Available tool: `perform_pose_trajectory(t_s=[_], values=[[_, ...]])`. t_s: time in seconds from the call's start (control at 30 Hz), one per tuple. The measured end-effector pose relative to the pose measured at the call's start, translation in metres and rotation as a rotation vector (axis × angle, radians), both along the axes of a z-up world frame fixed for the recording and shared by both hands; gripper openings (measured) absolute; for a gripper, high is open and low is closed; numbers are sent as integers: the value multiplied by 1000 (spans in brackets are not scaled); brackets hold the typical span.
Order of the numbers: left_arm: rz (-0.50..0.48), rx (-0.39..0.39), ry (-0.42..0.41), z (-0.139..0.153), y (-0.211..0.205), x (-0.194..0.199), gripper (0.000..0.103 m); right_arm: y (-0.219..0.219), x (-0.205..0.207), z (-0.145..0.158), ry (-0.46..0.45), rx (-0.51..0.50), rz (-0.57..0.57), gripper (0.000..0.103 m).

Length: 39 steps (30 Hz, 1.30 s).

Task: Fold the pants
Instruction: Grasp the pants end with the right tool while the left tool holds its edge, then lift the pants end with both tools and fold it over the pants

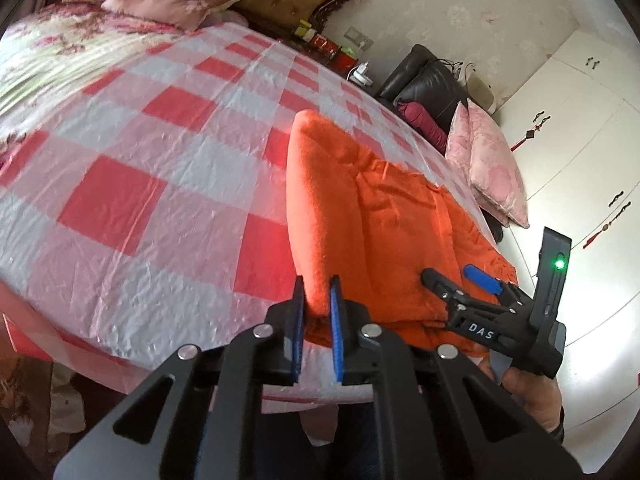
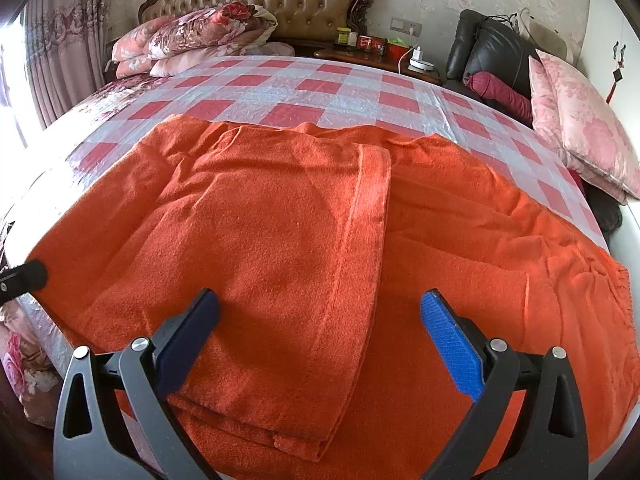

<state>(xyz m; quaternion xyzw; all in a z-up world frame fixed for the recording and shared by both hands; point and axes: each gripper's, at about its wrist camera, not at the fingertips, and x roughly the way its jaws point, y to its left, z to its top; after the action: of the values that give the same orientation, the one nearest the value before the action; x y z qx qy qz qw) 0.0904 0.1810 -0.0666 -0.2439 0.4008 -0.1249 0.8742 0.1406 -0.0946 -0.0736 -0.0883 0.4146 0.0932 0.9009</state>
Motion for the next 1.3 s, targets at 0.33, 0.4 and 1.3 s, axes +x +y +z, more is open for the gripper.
perform_pose_trajectory(t_s=[0.33, 0.4, 1.3], values=[[18, 59, -68, 9, -12, -8, 10, 43, 39, 84, 27, 90, 145, 98], [28, 63, -79, 9, -13, -8, 10, 75, 56, 88, 90, 73, 199, 98], [45, 186, -333, 89, -17, -42, 9, 165, 120, 108, 202, 151, 276, 13]])
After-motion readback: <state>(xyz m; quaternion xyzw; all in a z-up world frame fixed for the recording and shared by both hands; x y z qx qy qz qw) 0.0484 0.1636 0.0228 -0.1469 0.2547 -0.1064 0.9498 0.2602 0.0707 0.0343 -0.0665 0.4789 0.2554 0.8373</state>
